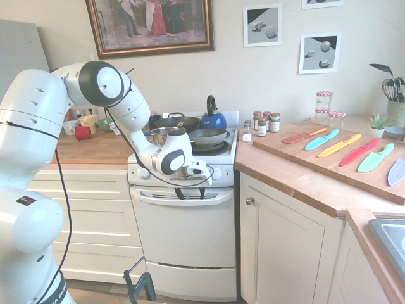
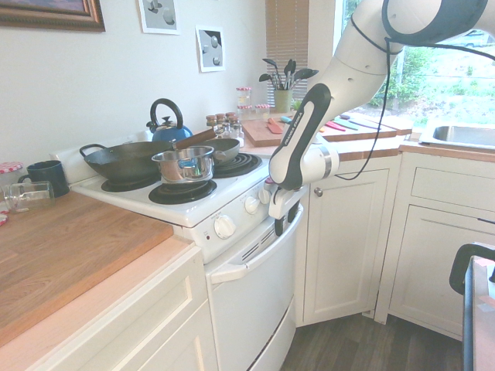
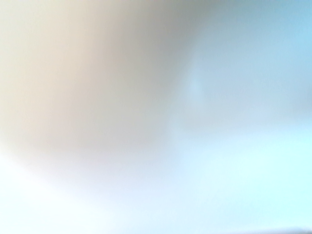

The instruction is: Open the oven

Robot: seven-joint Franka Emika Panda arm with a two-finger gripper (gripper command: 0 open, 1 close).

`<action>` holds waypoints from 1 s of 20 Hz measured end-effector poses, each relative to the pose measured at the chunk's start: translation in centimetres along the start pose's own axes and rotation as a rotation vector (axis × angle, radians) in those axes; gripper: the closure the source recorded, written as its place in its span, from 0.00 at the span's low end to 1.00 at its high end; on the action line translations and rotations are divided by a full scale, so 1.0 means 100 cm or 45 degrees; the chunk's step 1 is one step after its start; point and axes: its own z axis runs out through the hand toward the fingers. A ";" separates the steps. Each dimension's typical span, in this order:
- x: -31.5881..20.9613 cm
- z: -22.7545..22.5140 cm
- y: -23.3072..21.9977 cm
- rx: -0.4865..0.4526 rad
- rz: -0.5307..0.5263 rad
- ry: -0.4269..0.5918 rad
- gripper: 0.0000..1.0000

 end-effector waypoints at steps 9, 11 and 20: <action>-0.044 0.035 0.084 -0.044 -0.045 -0.138 0.00; -0.052 0.039 0.098 -0.030 -0.058 -0.160 0.00; -0.062 0.019 0.139 0.010 -0.034 -0.176 0.00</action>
